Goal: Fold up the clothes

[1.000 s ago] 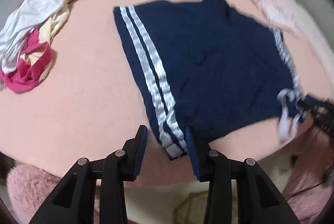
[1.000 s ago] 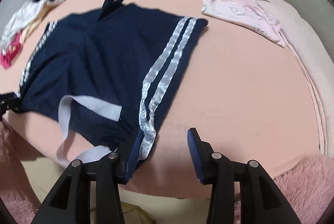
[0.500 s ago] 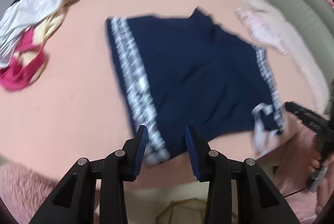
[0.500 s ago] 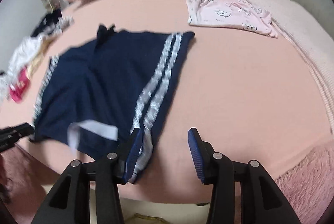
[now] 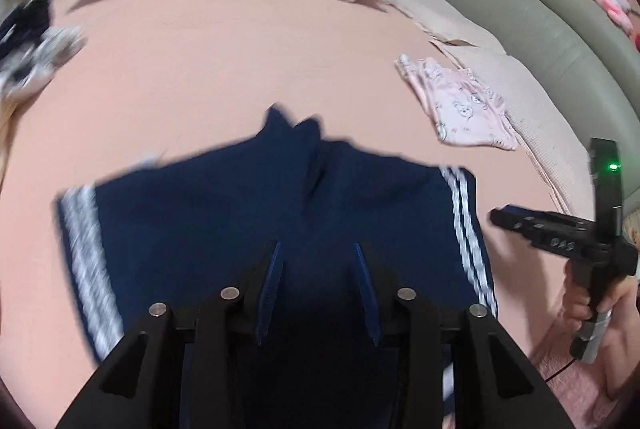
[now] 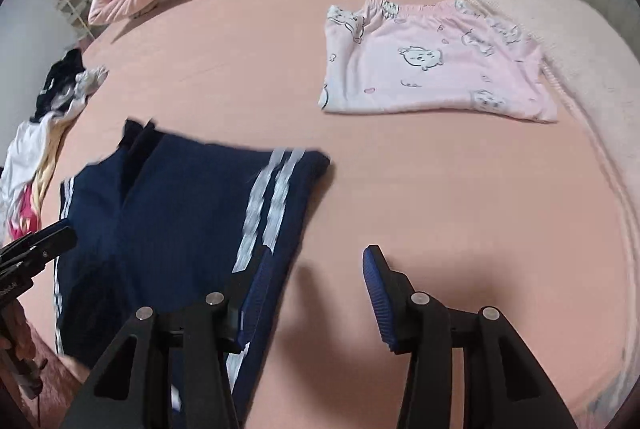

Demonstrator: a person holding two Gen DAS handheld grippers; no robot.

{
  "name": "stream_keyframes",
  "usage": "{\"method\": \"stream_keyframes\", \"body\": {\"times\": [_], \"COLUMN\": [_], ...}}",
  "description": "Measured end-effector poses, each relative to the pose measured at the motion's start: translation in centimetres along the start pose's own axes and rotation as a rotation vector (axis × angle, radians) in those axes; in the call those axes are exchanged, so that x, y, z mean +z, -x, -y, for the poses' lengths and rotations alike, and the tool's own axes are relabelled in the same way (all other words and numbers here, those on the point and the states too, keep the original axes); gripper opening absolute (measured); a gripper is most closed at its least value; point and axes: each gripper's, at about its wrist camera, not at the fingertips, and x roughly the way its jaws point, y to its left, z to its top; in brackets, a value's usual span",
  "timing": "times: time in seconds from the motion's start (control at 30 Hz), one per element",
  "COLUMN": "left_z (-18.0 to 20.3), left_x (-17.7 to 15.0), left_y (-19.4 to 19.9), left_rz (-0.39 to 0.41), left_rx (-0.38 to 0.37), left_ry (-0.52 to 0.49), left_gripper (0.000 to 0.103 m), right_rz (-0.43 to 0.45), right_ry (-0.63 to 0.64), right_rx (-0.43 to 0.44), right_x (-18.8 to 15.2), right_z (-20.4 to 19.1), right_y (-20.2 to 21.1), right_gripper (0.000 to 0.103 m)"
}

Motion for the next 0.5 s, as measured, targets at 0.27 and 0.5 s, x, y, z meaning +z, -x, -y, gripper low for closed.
{"method": "stream_keyframes", "body": {"times": [0.27,0.5], "left_z": [0.8,-0.4], "left_x": [5.8,5.6], "left_y": [-7.2,-6.4], "left_rz": [-0.025,0.042], "left_rx": [0.109,0.057], "left_ry": [-0.133,-0.066], "left_gripper": [0.033,0.008], "right_rz": [0.053,0.122], "right_ry": [0.010,0.025], "right_rx": [0.010,0.089], "right_x": [2.0,2.4], "right_z": [0.3,0.2], "right_y": [-4.1,-3.0], "right_gripper": [0.047,0.003]}}
